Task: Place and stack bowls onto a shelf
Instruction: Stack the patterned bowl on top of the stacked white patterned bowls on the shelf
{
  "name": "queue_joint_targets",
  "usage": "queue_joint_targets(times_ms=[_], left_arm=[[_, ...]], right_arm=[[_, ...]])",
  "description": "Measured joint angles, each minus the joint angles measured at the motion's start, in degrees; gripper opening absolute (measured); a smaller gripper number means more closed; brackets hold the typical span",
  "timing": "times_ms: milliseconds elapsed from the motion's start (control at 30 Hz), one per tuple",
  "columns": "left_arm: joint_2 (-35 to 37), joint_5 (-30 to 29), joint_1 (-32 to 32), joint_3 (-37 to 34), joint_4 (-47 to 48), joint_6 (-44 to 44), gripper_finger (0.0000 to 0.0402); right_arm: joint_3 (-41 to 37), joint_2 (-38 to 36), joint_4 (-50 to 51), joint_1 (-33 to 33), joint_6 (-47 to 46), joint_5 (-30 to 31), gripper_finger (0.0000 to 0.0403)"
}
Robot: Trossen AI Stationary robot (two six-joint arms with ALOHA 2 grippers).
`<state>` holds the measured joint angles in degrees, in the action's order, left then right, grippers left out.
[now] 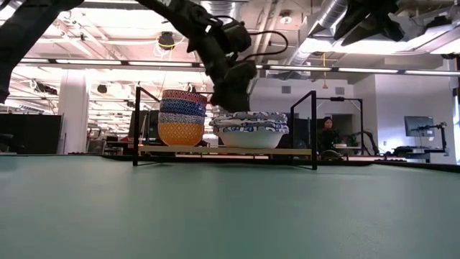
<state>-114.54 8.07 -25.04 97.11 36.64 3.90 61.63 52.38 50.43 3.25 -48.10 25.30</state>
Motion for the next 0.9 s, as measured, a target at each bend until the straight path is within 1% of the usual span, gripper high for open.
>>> queue_joint_targets(times_ms=[133,333,733,900], left_arm=[[0.0,-1.33,-0.06,-2.43,-0.59,0.64,0.0187],[0.02,-3.46,-0.42,-3.79,-1.96,3.2,0.0187],[0.02,-5.47,-4.03,-3.75,-13.6,3.46,0.0187],[0.02,-5.56,-4.66,1.08,-8.77,1.25,0.0187]], right_arm=[[0.0,0.02,0.02,0.0,0.01,0.04,0.0141],[0.0,0.0,-0.04,0.19,-0.11,0.02,0.0141],[0.0,0.02,-0.15,0.15,-0.48,0.02,0.014],[0.0,0.0,-0.17,0.15,-0.07,0.03,0.014]])
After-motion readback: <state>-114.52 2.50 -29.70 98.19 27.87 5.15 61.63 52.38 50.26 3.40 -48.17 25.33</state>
